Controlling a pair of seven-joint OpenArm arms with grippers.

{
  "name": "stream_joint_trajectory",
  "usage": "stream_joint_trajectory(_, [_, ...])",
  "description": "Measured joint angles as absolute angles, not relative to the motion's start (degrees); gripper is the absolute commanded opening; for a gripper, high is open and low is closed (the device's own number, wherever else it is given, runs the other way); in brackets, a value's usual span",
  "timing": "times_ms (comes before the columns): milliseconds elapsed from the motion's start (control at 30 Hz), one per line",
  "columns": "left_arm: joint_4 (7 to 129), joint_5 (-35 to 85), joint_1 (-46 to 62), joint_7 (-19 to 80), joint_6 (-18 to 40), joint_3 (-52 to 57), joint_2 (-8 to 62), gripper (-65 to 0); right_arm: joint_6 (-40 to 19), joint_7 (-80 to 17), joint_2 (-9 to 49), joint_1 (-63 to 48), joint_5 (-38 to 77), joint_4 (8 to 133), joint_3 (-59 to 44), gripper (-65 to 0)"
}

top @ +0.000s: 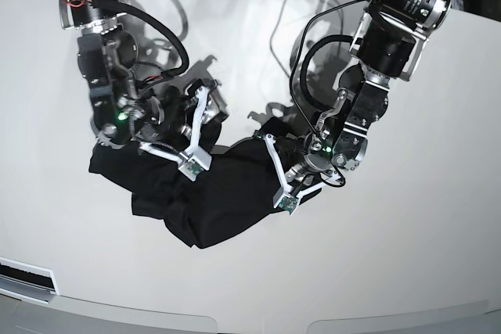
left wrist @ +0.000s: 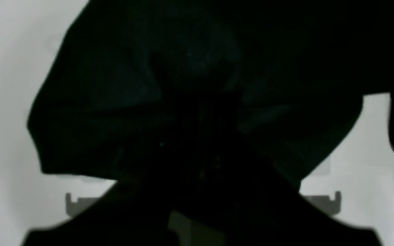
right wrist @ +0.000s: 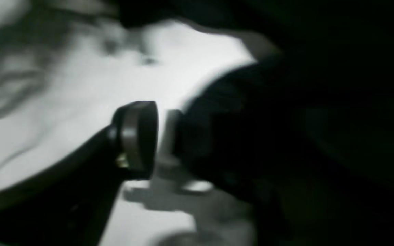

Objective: Layout the t-shirt on the table in an organized manner, then fold the t-shirt properly
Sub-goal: 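Lift the shirt with both grippers and pull them apart to spread it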

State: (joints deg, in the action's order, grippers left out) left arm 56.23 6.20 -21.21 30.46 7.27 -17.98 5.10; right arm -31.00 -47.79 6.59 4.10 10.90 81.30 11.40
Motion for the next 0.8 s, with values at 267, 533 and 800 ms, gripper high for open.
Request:
stream_joint_trajectory(267, [56.2,6.6,-21.2,30.2,7.4,-18.0,5.7,-65.0,-23.4,-43.1,6.7,1.7,2.2,81.3,17.0,-20.9])
stream_joint_trajectory(533, [56.2,6.6,-21.4,30.3,9.6,-18.0,6.3,-65.0,-15.8,-41.9,6.5,-0.7,-6.7,81.9,17.8,-65.0])
stream_joint_trajectory(800, [57.5,6.9,-24.7,34.0,11.4,-18.3,13.6,-65.0,-10.7,-48.8,13.3,-1.0,-7.9,99.2,17.9,-65.0])
